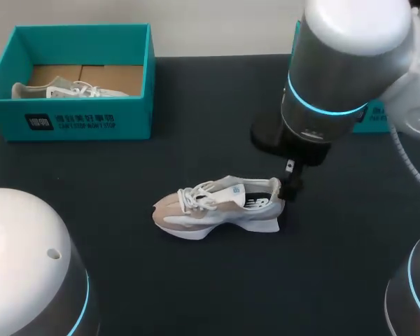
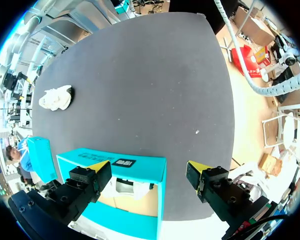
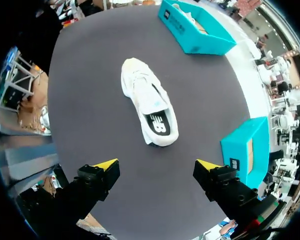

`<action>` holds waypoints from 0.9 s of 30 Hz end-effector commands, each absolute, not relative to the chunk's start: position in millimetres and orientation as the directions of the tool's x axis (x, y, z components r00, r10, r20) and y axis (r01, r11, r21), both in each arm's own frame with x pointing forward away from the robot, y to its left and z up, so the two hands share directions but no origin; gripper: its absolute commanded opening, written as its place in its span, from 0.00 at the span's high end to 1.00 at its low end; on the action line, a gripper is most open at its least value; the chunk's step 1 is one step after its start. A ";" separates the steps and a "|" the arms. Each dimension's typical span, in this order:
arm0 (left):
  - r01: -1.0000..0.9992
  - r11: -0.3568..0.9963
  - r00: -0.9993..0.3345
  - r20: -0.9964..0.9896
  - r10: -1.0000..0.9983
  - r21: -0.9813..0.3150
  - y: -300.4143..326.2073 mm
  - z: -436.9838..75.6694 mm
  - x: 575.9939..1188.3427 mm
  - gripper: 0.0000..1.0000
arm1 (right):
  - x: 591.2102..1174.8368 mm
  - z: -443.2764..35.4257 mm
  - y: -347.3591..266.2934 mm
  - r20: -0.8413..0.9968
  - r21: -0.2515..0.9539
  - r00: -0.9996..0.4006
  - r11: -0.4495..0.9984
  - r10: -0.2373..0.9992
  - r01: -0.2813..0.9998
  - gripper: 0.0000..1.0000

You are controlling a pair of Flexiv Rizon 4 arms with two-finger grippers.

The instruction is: Take the shoe out of the shoebox, open the shoe tongue, remove and reinsert the insole, then place the shoe into the shoebox

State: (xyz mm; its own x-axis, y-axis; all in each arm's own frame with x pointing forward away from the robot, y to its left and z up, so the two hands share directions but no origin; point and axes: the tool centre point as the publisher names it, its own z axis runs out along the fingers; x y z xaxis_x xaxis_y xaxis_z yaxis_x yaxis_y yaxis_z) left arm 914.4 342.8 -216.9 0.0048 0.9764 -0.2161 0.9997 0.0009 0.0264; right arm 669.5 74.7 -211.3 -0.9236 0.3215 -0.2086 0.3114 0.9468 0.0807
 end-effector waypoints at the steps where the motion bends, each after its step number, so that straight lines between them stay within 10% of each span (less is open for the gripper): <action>1: 1.000 0.000 0.005 -0.214 0.977 0.027 342.9 -216.2 913.9 0.00 | 672.2 -213.3 72.0 -0.185 0.038 -0.957 0.975 0.223 0.220 0.00; 27: 1.000 0.000 0.005 -0.214 0.977 0.027 342.9 -216.2 913.9 0.00 | 688.5 -279.9 16.9 -0.083 0.694 -0.978 0.715 0.189 0.079 0.00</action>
